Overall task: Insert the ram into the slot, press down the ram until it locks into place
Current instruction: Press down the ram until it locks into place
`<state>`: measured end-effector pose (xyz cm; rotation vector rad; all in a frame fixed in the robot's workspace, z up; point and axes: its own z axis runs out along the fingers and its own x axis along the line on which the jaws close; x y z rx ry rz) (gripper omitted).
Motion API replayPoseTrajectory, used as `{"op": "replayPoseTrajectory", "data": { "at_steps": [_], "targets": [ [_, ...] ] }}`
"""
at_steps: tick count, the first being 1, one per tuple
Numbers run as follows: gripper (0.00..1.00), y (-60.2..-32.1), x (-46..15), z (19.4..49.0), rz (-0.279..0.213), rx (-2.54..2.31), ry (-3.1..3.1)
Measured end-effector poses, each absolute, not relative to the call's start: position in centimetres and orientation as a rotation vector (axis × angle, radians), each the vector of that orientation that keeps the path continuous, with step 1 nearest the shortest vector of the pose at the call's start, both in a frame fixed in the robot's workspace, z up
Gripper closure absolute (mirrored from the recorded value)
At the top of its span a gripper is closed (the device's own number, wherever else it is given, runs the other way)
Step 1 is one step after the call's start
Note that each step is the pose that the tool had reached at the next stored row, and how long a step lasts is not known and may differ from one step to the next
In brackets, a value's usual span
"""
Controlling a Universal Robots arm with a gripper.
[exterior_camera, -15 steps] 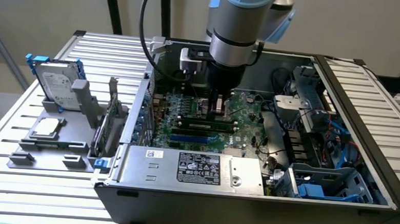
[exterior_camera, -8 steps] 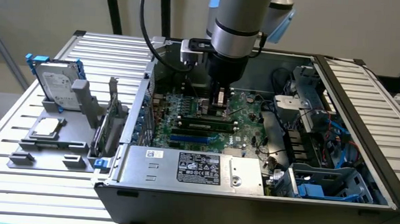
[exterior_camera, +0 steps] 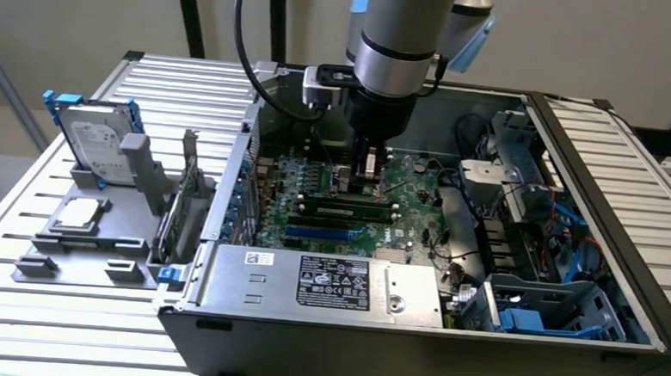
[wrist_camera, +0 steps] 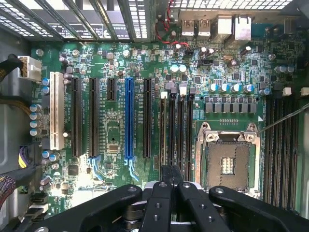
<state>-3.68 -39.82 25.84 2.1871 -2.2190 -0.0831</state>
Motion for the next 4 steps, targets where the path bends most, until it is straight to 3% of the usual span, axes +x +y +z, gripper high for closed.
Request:
{"op": "replayPoseTrajectory", "data": {
  "at_steps": [4],
  "targets": [
    [0.9,-39.82,-3.67,25.84,-0.083,2.187,-2.219]
  ]
}}
